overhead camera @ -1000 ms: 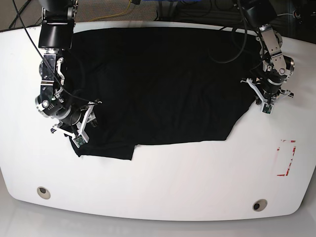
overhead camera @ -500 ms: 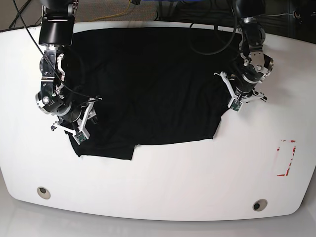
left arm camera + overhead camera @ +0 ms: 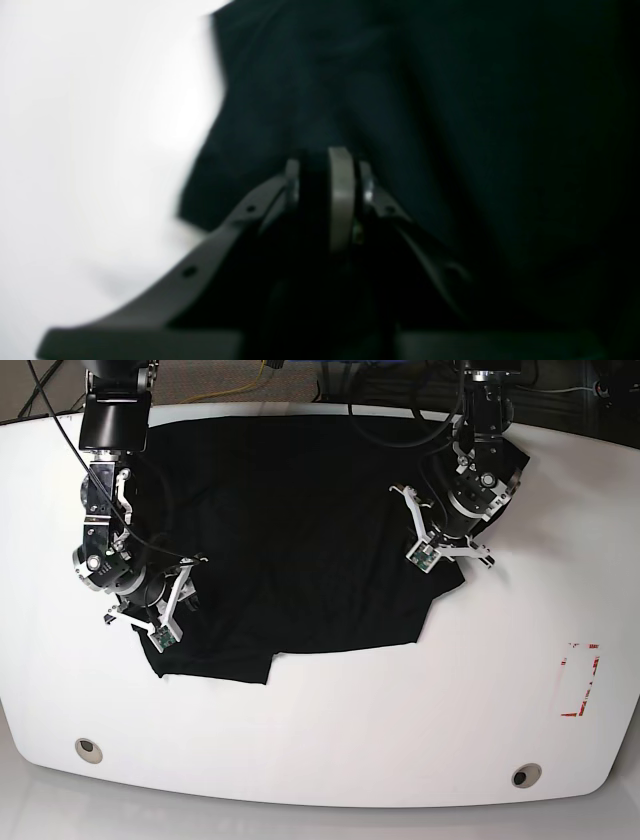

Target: Layout the t-shirt on the table in an organized manner, then fold the t-shirt properly

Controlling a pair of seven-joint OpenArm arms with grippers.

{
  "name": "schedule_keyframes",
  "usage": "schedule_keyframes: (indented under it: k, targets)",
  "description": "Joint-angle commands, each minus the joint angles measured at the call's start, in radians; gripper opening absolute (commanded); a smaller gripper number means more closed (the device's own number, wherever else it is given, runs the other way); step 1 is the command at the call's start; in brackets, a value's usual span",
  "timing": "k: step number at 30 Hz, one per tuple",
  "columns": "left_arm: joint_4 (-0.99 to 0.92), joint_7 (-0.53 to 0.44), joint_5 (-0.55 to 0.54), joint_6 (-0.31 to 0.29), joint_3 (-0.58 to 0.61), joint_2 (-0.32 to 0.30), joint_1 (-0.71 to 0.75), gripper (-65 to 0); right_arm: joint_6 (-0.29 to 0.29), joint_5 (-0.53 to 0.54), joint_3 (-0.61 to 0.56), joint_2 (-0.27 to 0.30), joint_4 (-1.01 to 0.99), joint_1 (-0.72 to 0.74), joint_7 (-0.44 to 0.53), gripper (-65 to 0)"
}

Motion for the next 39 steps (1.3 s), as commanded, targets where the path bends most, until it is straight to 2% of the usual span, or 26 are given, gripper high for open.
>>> schedule_keyframes:
  k: [1,14,24,33,36,39]
  targets:
    - [0.022,-0.018,-0.008,0.008,0.006,-0.002,-0.007,-59.9,-0.001,0.012,0.006,0.014,0.021,0.024,0.016,-37.5]
    - [0.026,-0.016,-0.009,0.008,0.012,-0.022,-0.007,-60.1,-0.001,0.012,0.006,0.014,0.022,0.024,0.016,-37.5]
    - [0.12,-0.021,-0.015,0.008,0.006,-0.032,-0.007,-60.1,-0.001,0.012,0.006,0.013,0.022,0.022,0.016,-37.5]
    - [0.14,-0.019,-0.038,0.008,-0.091,-0.006,-0.05,-58.4,-0.001,0.012,0.006,-0.003,0.022,0.021,0.016,-37.5]
    - [0.138,-0.014,-0.08,0.008,-0.158,0.006,-0.063,-51.1,-0.001,0.012,0.006,-0.004,0.022,0.019,0.016,-37.5]
    - [0.132,-0.014,-0.126,0.008,-0.212,0.006,-0.069,-38.1,-0.001,0.012,0.006,-0.004,0.022,0.019,0.016,-37.5]
